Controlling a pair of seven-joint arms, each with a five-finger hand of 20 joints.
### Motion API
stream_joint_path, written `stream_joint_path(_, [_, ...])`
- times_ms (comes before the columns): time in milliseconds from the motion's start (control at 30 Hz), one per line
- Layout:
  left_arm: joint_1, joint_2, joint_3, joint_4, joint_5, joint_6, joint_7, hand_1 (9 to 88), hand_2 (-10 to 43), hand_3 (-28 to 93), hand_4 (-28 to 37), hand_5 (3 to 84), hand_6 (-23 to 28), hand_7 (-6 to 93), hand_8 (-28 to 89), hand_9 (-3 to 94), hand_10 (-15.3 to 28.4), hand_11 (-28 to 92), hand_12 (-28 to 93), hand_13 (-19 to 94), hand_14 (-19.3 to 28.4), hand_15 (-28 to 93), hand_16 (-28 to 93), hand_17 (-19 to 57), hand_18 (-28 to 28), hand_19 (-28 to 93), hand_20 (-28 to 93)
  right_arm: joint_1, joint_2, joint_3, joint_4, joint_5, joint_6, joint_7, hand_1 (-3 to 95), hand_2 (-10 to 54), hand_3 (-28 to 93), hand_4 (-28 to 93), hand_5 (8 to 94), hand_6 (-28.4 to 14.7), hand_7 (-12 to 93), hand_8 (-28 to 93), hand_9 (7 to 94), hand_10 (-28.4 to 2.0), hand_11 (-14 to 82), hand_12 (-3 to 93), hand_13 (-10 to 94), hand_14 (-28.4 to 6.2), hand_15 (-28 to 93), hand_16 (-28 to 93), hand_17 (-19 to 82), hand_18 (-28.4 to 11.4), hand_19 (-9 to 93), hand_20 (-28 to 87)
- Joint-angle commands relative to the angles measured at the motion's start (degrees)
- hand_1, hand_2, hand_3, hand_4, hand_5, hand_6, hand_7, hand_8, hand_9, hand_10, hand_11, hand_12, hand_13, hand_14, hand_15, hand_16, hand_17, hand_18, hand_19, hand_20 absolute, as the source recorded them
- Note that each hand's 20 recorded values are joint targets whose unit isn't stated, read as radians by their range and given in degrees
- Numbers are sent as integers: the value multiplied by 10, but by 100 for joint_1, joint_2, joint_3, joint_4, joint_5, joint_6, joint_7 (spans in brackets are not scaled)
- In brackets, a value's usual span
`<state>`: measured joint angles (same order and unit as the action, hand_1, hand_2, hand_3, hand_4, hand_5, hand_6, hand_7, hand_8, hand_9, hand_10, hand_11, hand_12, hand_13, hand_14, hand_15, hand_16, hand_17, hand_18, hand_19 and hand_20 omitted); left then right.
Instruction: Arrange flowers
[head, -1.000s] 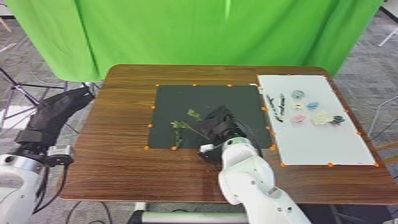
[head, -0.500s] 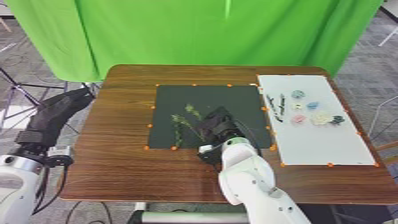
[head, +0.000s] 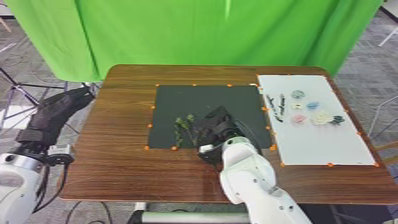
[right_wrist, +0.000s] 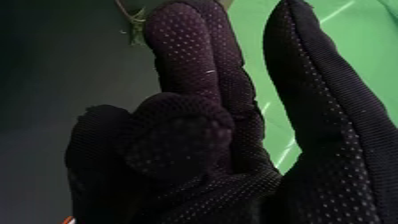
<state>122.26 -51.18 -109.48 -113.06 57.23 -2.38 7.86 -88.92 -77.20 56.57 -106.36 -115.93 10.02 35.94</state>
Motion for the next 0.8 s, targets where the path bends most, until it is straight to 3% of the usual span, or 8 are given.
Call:
stream_joint_path(33, [58, 13, -12, -6, -3, -60, -38, 218, -33, 635, -211, 393, 33, 89, -63, 402, 130, 152, 128, 306, 163, 76, 26, 18, 107, 26, 127, -71, 53, -19, -61, 170, 234, -315, 425, -95, 579, -106, 805, -42, 277, -43, 932, -130, 303, 229, 937, -20, 572, 194, 754, -51, 888, 326])
stream_joint_path(233, [67, 9, 6, -14, 2, -71, -44, 220, -32, 633, -211, 392, 33, 89, -63, 402, 129, 152, 128, 306, 163, 76, 26, 18, 107, 26, 128, -46, 120, -153, -156, 889, 367, -893, 365, -67, 609, -114, 768, -28, 256, -89, 898, -138, 214, 213, 937, -25, 560, 213, 725, -70, 920, 352])
stream_joint_path(367, [37, 20, 20, -7, -7, -72, -71, 219, -32, 632, -210, 392, 34, 89, -63, 402, 130, 151, 127, 306, 163, 76, 26, 17, 107, 26, 128, -23, 134, -51, -142, 1322, -411, -1412, 323, -7, 613, -127, 720, -14, 259, -93, 826, -148, 149, 193, 937, -27, 558, 233, 699, -86, 931, 405])
stream_joint_path(567, [10, 30, 40, 20, -5, -75, -46, 219, -31, 631, -211, 392, 34, 88, -63, 401, 129, 151, 127, 306, 163, 76, 26, 17, 108, 27, 128, 64, 99, 56, -80, 965, -1581, -1430, 264, 72, 583, -135, 666, -18, 193, -88, 695, -143, 86, 128, 937, -28, 569, 230, 690, -99, 932, 449])
stream_joint_path(667, [-2, 32, 48, 13, -9, -67, -57, 219, -32, 632, -211, 392, 34, 88, -62, 402, 130, 152, 128, 306, 163, 76, 26, 17, 108, 27, 128, 77, 109, 85, -76, 684, -1907, -1318, 251, 89, 564, -133, 651, -21, 158, -81, 666, -143, 83, 106, 937, -28, 578, 224, 689, -106, 932, 467])
stream_joint_path(800, [21, 29, 35, 6, -6, -73, -41, 220, -31, 632, -211, 393, 33, 89, -62, 402, 129, 152, 128, 307, 163, 76, 26, 17, 107, 27, 127, 75, 155, 34, -44, 334, -1773, -1278, 236, 93, 560, -132, 633, -27, 132, -78, 639, -143, 76, 93, 937, -29, 584, 223, 692, -110, 932, 480])
